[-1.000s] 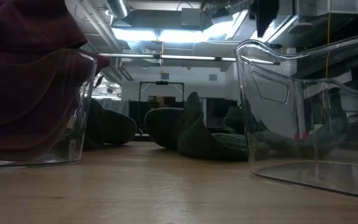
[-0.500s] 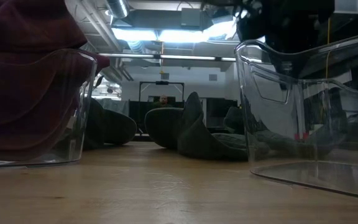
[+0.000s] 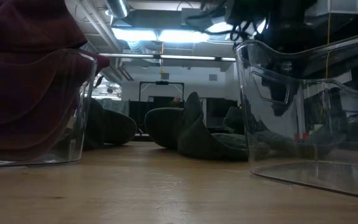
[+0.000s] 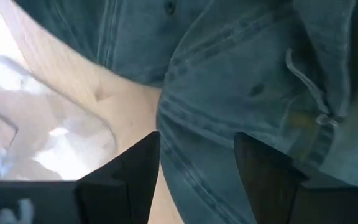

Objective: Pick & Place hat
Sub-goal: Put the right black cap into the right transparent bin

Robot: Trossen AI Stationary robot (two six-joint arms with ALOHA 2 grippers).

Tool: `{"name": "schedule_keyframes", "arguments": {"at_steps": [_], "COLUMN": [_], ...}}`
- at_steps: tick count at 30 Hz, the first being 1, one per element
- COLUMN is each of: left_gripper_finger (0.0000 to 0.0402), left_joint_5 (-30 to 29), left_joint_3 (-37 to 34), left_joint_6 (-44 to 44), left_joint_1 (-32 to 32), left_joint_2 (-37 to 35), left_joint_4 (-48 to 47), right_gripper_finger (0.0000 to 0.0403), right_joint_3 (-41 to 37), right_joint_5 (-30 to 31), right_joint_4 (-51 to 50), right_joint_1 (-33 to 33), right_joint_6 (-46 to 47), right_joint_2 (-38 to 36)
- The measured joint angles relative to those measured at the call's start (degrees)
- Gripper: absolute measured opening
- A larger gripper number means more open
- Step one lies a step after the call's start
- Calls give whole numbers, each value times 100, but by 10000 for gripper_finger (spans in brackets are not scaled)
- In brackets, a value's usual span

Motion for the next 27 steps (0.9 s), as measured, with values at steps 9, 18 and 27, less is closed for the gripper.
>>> {"name": "schedule_keyframes", "arguments": {"at_steps": [9, 18, 27], "left_gripper_finger": [144, 143, 143], "left_joint_5": [-4, -9, -9], "left_joint_3": [0, 0, 0], "left_joint_6": [0, 0, -2], "left_joint_1": [0, 0, 0], "left_joint_2": [0, 0, 0], "left_joint_4": [1, 3, 1], "right_gripper_finger": [205, 205, 205], "right_joint_3": [-385, -387, -387], "right_joint_5": [-569, -631, -717], "right_joint_4": [832, 663, 946], "right_joint_1": [-457, -653, -520], "right_joint_6": [634, 643, 1340], "right_joint_2": [35, 232, 441]}}
